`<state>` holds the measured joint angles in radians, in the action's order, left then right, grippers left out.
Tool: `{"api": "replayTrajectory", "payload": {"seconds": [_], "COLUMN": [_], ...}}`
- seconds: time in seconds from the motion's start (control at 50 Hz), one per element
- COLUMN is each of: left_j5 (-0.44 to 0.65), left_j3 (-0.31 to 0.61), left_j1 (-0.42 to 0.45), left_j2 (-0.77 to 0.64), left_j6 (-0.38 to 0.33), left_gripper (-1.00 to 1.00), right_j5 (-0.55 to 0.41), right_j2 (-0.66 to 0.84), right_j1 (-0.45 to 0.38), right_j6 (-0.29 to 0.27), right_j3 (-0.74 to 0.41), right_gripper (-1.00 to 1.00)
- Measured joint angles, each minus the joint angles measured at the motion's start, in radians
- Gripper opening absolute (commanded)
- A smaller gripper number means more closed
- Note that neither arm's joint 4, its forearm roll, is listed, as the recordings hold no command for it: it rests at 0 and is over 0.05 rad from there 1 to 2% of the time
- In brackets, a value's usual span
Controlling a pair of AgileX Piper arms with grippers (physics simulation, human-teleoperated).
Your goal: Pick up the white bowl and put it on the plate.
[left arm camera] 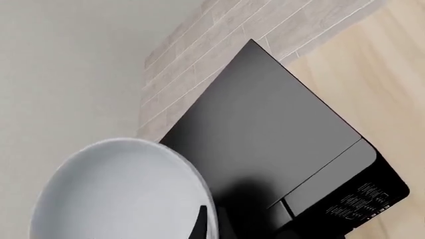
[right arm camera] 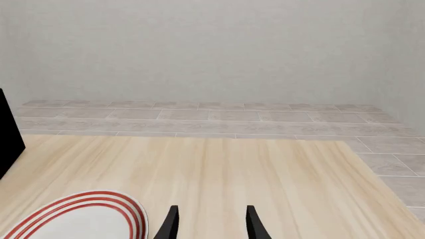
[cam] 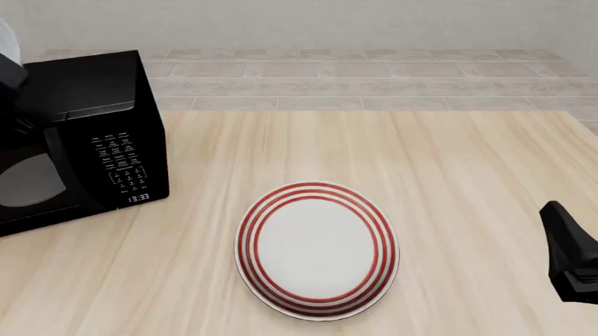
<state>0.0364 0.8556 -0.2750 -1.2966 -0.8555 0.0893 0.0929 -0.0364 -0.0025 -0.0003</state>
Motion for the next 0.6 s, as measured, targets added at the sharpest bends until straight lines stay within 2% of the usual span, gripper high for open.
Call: {"api": "replayTrajectory", "payload": {"seconds": [0.6], "left_j5": [0.162], "left_j3": [0.026], "left_j1": [0.008], "left_j2": [0.187], "left_j6": [-0.013], "left_gripper": [-1.0], "right_j5": [0.0], "right_j2": [0.0], "right_j1": [0.0], "right_j6": [0.0], "right_j3": [0.0], "right_gripper": [1.0]}}
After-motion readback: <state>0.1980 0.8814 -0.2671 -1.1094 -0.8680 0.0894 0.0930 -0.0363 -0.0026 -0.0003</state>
